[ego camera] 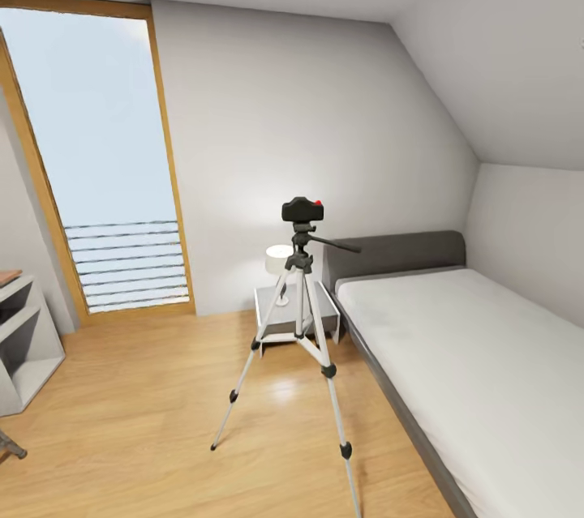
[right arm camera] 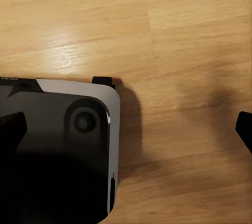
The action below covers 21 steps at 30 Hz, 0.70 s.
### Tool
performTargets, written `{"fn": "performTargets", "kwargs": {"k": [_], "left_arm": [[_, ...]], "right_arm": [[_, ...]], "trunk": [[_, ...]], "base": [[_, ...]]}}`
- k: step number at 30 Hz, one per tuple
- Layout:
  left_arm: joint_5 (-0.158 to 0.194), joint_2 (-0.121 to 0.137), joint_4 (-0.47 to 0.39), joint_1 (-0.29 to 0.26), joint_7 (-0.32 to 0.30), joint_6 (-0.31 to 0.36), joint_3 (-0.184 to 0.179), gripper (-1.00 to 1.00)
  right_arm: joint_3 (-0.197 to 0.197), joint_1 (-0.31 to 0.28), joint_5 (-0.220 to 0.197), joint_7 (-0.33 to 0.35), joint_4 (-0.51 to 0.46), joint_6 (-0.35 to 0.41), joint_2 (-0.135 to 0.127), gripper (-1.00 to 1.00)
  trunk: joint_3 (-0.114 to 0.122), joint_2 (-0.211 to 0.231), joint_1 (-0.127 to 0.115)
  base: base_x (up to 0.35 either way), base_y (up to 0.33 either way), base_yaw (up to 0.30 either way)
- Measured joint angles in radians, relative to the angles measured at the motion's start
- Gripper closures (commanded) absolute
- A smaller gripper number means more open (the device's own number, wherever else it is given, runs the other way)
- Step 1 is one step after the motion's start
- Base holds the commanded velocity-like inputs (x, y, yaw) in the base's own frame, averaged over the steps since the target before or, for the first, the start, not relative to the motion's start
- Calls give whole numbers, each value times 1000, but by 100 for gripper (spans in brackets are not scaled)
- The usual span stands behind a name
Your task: Attach the digital camera to the camera tripod in the bedroom.
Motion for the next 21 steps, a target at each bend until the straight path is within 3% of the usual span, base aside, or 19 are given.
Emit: {"fn": "performTargets", "kwargs": {"k": [21], "left_arm": [[-6,2,-3,0,0,0,-1,-100]], "right_arm": [[1,0,0,0,0,7,-5,-100]], "trunk": [[6,0,0]], "base": [[0,0,0]]}}
